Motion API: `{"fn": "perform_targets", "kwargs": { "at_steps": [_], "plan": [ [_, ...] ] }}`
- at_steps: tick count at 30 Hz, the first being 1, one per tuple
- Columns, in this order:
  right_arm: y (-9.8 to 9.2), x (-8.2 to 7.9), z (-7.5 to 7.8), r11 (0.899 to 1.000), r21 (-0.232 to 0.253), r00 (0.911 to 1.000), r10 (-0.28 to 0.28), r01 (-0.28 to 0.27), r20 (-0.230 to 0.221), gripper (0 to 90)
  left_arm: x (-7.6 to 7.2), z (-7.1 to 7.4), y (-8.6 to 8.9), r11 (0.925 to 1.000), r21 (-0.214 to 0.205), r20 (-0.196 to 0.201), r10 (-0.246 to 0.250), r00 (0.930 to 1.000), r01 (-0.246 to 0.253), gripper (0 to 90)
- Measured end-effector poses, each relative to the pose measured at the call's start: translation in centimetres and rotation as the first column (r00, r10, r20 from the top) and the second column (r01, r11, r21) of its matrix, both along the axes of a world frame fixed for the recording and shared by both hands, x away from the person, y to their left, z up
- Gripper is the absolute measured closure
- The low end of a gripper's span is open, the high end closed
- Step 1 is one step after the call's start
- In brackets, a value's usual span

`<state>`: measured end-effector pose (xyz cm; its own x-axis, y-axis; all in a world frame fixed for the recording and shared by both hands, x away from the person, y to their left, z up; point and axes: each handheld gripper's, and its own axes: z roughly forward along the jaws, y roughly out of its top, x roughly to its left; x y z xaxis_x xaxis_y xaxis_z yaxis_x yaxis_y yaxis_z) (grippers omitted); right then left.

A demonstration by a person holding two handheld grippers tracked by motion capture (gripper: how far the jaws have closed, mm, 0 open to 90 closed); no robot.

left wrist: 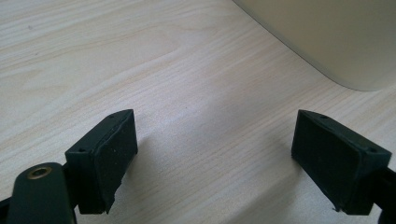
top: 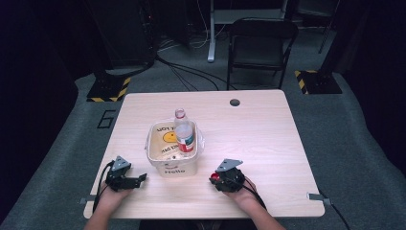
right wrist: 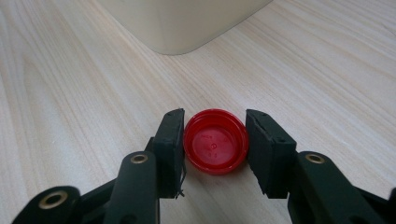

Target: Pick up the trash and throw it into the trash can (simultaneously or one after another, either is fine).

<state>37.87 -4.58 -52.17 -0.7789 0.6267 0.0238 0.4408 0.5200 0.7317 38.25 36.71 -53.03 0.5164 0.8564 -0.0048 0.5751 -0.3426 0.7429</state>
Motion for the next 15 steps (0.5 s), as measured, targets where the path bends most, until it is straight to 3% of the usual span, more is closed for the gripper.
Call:
{"fn": "perform_targets", "kwargs": {
  "at_steps": [15],
  "plan": [
    [0.11, -0.22, 0.35, 0.999, 0.010, 0.9993, 0.034, -0.034, 0.016, 58.0, 0.01, 0.00, 0.00, 1.0000, 0.000, 0.000, -0.001, 1.0000, 0.001, 14.0]
  ]
}}
